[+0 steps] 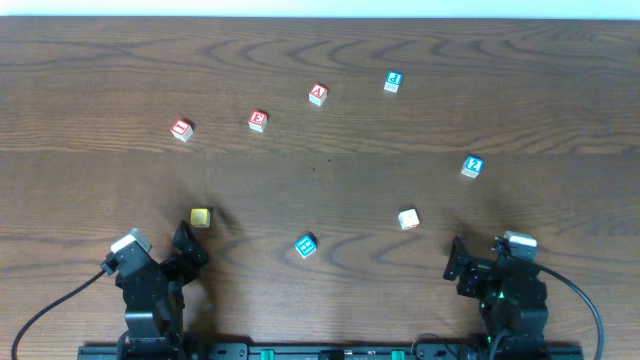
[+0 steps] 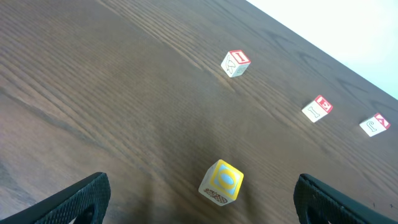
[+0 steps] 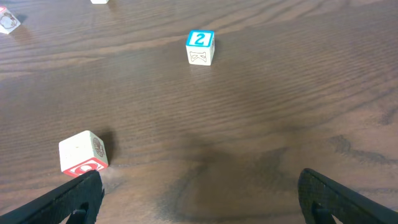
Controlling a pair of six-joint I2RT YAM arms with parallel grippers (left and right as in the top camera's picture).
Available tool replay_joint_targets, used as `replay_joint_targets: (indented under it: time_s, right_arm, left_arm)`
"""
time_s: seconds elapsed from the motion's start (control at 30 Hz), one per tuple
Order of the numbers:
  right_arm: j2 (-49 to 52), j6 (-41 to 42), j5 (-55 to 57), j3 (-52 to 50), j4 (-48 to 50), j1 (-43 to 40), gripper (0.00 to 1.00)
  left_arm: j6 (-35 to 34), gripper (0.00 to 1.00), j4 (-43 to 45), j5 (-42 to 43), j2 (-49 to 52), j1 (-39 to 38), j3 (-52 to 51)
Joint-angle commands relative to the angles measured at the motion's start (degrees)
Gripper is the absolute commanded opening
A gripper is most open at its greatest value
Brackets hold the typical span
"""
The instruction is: Spell out Ai2
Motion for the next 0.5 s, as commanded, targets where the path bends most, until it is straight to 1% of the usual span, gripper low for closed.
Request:
replay_joint_targets:
  time_s: [0.0, 0.3, 0.47]
  right_arm:
    - [-0.4, -0.8, -0.2, -0.2, -0.1, -0.3, 0.99]
    - [-0.4, -0.8, -0.2, -0.2, -0.1, -0.3, 0.99]
    - [-0.4, -0.8, -0.2, -0.2, -0.1, -0.3, 0.99]
  left_arm:
    - [1.2, 0.95, 0.1, -1.2, -0.4, 0.4, -1.0]
    - [1.2, 0.95, 0.2, -1.4, -0.4, 0.4, -1.0]
    - [1.2, 0.95, 0.5, -2.8, -0.4, 0.4, -1.0]
